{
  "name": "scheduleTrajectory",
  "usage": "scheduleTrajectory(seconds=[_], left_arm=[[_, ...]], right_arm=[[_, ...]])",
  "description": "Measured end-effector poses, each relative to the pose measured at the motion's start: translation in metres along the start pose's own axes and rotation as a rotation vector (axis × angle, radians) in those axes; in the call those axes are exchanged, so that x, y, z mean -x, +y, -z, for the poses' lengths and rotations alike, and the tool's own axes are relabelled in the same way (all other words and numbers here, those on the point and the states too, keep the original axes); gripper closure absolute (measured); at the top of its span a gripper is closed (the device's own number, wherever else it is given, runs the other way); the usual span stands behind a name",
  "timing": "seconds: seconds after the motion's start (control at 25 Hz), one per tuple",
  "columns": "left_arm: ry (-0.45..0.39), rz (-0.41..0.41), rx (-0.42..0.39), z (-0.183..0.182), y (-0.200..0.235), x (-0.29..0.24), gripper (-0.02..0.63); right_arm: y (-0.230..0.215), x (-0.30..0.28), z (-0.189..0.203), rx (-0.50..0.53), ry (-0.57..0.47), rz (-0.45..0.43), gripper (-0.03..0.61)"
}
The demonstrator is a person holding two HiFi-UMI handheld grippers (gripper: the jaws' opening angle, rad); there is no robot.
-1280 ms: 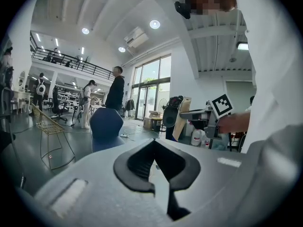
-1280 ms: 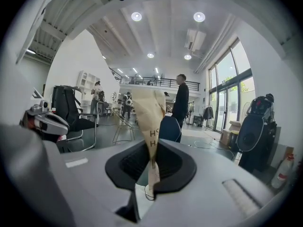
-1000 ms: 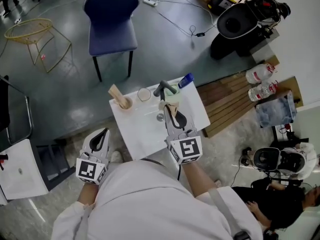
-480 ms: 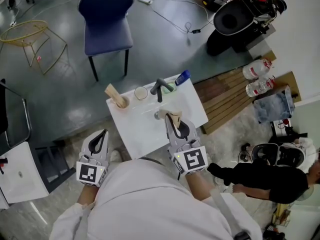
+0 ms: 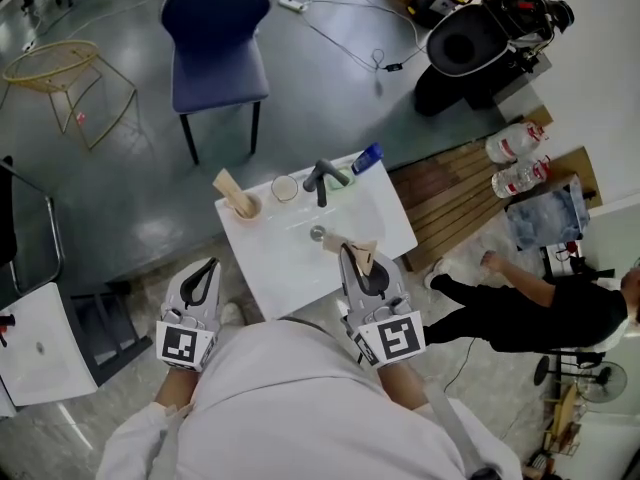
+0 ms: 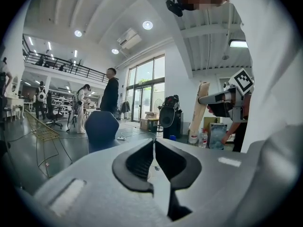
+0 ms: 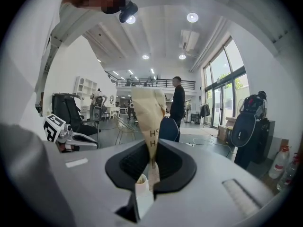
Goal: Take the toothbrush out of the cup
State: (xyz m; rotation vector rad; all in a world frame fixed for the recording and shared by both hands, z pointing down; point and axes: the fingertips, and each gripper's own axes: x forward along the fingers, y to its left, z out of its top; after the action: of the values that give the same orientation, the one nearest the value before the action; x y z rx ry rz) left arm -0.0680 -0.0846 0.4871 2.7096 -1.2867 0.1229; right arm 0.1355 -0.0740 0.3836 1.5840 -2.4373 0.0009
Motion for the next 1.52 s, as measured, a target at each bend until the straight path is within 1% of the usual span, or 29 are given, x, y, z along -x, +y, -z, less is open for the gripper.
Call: scheduleTrajectory(seconds=[0.12, 0.2, 0.28, 0.52, 0.56, 0.64, 0.72, 0.76, 0.84, 0.92, 1.2, 1.52], left_arm=[[0.016, 0.011, -0.005, 0.002, 0.000, -0.005, 0.558], [0.028, 0.015, -0.005, 0.006, 0.000, -0.008, 0.550], [0.044, 0.021, -0.004, 0.013, 0.002, -0.014, 0.518], [0.091, 0.031, 0.029, 0.034, 0.006, -0.035, 0.434], [0.099, 0.031, 0.031, 0.037, 0.007, -0.038, 0.417], [0.119, 0.027, 0.034, 0.042, 0.010, -0.045, 0.357], [0.132, 0.015, 0.039, 0.047, 0.014, -0.051, 0.313], [0.138, 0.009, 0.044, 0.049, 0.016, -0.054, 0.305], [0.151, 0.002, 0.063, 0.054, 0.020, -0.059, 0.255], [0.165, -0.006, 0.083, 0.060, 0.024, -0.065, 0.233], [0.219, -0.019, 0.088, 0.085, 0.036, -0.091, 0.233], [0.316, -0.038, 0.107, 0.127, 0.057, -0.124, 0.235]], right_arm=[[-0.001, 0.008, -0.002, 0.001, -0.001, 0.014, 0.555], [-0.001, 0.013, -0.004, 0.003, -0.003, 0.024, 0.555], [-0.003, 0.018, -0.006, 0.003, -0.005, 0.035, 0.555], [-0.008, 0.037, -0.010, 0.001, -0.008, 0.077, 0.555], [-0.009, 0.040, -0.011, 0.001, -0.008, 0.085, 0.555], [-0.010, 0.045, -0.014, 0.002, -0.007, 0.099, 0.555], [-0.010, 0.049, -0.016, 0.001, -0.005, 0.112, 0.555], [-0.010, 0.051, -0.017, 0.000, -0.004, 0.119, 0.555], [-0.010, 0.055, -0.017, -0.003, -0.001, 0.132, 0.555], [-0.012, 0.059, -0.018, -0.006, -0.001, 0.143, 0.555], [-0.019, 0.068, -0.018, -0.008, 0.010, 0.184, 0.555], [-0.027, 0.073, -0.020, -0.010, 0.019, 0.213, 0.555]])
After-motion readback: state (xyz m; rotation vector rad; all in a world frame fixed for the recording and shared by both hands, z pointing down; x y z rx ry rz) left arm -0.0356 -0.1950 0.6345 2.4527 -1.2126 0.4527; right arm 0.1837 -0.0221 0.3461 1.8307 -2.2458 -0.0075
